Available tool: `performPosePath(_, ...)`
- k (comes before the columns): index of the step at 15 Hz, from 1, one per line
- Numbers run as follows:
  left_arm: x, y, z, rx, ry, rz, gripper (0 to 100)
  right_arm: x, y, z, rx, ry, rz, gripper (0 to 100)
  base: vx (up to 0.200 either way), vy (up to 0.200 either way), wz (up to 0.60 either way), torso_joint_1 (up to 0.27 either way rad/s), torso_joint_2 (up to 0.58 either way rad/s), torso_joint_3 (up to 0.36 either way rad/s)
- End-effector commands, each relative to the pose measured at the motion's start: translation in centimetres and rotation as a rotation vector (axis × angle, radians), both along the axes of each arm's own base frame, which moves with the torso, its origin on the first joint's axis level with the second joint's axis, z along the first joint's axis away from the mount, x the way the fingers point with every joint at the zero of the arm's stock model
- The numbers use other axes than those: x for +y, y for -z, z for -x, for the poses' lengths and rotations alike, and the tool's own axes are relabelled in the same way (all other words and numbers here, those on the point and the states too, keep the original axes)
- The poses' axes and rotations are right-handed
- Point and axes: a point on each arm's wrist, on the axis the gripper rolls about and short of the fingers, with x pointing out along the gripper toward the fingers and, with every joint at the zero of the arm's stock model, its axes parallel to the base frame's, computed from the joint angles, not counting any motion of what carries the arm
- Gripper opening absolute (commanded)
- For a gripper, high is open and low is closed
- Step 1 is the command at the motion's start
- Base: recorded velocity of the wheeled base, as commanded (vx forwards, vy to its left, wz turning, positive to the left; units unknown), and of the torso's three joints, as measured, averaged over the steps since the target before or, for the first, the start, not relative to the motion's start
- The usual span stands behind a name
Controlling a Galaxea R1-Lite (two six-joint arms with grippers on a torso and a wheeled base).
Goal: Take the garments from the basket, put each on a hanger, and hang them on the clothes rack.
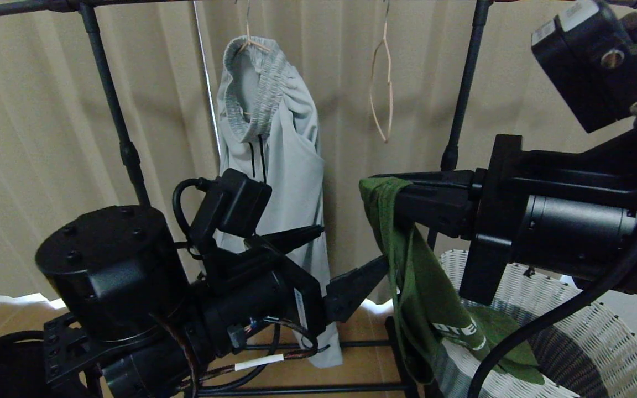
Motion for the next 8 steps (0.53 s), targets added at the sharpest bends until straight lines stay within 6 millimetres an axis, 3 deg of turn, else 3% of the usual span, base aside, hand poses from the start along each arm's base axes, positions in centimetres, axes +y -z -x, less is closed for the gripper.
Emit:
performPosePath(1,0.2,1.5,0.3,0.033,0.004,-0.047,100,0.1,0.1,0.0,0.001,-0.001,0.002,0,0.000,0.000,0.00,0.000,0.00,0.000)
performPosePath(4,1.4,1.8,1.4,0.014,0.008,-0.029,100,0.1,0.1,0.0,0.000,-0.002,0.001,0,0.000,0.000,0.00,0.000,0.00,0.000)
performPosePath(8,1.5,1.0,2.2,-0.058,0.031,0.054,100,0.1,0.1,0.0,0.000,-0.002,0.001,0,0.000,0.000,0.00,0.000,0.00,0.000)
